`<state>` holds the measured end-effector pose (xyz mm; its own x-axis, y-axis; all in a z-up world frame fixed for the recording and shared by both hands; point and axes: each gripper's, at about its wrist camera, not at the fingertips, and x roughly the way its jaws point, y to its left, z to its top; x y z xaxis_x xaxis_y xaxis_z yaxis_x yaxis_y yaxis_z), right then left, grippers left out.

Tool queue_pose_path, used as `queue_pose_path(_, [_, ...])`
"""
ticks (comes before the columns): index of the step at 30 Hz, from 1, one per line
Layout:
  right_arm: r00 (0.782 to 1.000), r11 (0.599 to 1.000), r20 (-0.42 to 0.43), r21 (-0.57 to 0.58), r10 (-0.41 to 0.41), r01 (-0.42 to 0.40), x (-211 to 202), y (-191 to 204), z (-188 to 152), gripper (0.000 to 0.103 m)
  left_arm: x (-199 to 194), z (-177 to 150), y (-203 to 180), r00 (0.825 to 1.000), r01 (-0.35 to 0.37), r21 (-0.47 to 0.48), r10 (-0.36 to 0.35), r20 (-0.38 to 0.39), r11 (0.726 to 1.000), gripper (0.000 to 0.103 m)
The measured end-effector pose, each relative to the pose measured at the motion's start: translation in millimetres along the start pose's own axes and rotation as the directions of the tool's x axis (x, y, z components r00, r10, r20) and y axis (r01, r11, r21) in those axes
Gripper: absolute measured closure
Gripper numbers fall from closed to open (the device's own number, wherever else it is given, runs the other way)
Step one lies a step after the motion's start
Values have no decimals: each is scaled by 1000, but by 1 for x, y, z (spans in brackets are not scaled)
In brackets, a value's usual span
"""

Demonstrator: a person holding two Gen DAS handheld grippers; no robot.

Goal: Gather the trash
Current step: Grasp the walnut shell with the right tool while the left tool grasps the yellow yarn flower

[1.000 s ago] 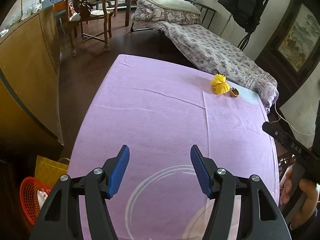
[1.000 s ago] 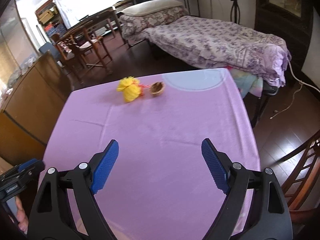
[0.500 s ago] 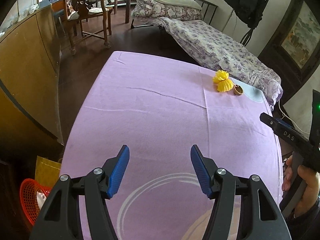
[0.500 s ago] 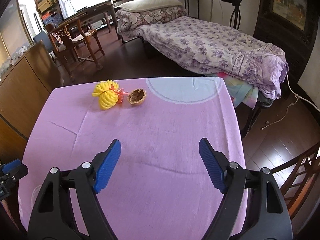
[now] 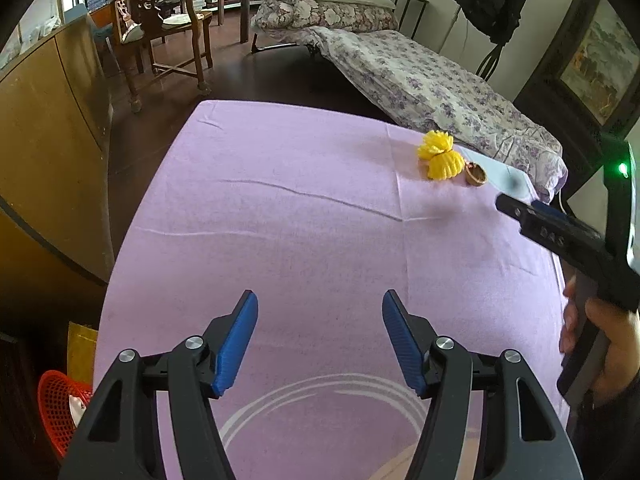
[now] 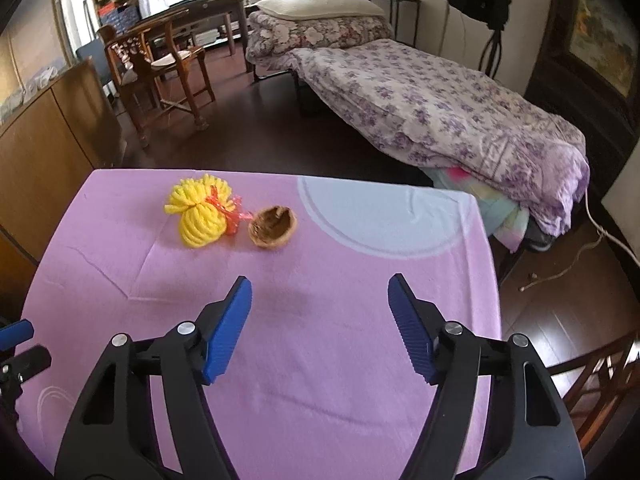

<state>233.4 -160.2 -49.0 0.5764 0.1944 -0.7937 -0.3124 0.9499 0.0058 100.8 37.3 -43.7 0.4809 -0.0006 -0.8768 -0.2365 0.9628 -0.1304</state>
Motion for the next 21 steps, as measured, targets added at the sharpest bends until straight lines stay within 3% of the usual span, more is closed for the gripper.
queue_pose_path(16, [1000,1000,-19,-16,0,0,36,23,23,55,6,-4,12,1000,-14,-17,14,-14,1000,39])
queue_pose_path(19, [1000,1000,-15,-12,5,-5,40,23,26,69,6,-4,12,1000,-22,-22,21,-11,1000,39])
queue_pose_path(21, [1000,1000,-16,-15,-3,3,40,23,27,69,5,-3,14,1000,-25,-31,25,-10,999,39])
